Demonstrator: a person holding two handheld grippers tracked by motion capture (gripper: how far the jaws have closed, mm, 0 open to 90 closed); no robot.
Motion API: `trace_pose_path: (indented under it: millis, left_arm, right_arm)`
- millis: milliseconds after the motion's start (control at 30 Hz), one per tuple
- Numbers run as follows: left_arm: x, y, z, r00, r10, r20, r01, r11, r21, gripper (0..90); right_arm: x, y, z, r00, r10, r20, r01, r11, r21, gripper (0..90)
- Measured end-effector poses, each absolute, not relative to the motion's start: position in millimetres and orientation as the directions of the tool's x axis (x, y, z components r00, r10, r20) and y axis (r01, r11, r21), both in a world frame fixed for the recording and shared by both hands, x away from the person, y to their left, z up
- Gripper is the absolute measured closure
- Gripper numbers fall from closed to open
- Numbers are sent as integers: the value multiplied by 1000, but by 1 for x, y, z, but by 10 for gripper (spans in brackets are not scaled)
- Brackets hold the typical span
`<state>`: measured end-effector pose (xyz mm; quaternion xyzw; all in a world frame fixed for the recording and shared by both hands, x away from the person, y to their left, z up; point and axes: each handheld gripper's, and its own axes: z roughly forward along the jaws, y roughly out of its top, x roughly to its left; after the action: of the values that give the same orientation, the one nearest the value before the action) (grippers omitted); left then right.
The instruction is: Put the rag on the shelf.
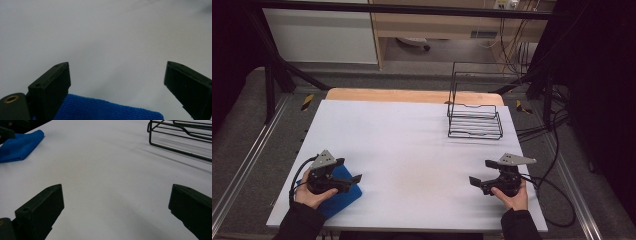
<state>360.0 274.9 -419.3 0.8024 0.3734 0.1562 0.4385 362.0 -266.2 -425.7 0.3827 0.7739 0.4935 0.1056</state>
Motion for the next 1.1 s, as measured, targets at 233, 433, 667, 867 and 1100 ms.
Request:
trace_pose_path:
  millis: [233,433,667,867,1100]
  left_arm:
    - [357,272,-416,676,733,-74,465,-346,815,82]
    - [352,270,-414,681,730,-62,474,-374,797,116]
    - [348,265,-414,676,735,-50,493,-400,773,177]
    - [341,262,-418,688,722,-69,523,-428,737,249]
    - [330,257,-422,717,693,-68,531,-482,697,463]
  right_arm:
    - [362,-266,-426,-685,695,218,491,220,843,7]
    - [362,-266,-426,-683,700,209,492,229,840,9]
    - [362,-264,-426,-685,698,207,492,236,838,9]
    - [362,-263,-427,-686,698,204,493,241,836,11]
    - [362,-263,-428,-688,697,202,495,248,832,11]
